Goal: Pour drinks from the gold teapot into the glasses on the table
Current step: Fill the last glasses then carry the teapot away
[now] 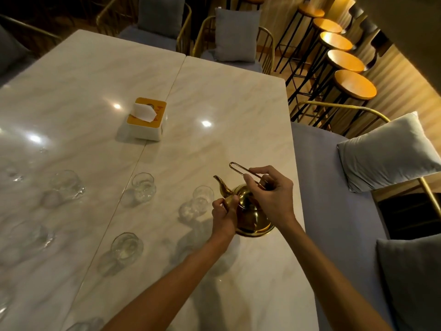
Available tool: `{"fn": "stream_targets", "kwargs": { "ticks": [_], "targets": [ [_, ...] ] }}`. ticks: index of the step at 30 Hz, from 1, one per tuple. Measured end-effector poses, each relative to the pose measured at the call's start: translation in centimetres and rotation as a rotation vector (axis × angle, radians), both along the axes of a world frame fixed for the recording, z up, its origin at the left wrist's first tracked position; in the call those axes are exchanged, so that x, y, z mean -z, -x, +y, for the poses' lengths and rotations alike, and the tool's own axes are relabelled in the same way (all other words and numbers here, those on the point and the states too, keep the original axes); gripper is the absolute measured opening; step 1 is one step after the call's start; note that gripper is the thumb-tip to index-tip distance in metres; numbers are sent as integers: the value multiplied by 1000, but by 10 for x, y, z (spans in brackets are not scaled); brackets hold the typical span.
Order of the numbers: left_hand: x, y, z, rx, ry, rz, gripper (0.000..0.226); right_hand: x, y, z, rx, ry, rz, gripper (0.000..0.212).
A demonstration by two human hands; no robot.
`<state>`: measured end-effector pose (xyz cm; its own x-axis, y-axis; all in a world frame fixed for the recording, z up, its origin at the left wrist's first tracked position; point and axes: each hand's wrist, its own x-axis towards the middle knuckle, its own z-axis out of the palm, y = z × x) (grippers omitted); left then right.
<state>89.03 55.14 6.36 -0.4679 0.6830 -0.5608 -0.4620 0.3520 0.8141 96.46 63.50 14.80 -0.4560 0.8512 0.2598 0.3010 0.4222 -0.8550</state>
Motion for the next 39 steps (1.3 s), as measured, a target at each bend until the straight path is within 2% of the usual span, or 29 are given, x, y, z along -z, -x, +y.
{"fn": "stream_targets", "kwargs": {
  "ticks": [3, 13, 23, 27, 33, 39],
  "targets": [
    [6, -3, 0, 4, 34, -89, 62, 3, 0, 4, -59, -14, -67, 21],
    [7, -15, 4, -24, 93, -264, 49, -1, 10, 17, -169, -21, -238, 27],
    [9, -13, 9, -95, 72, -383, 57, -9, 32, 24, -260, -91, -355, 26],
    [9, -10, 11, -114, 78, -453, 50, -11, 41, 26, -273, -120, -409, 27],
    [15, -7, 11, -133, 71, -512, 65, -5, 52, 25, -309, -126, -476, 29],
    [21, -3, 10, -141, 59, -574, 66, 0, 60, 25, -315, -110, -560, 27]
  ]
}}
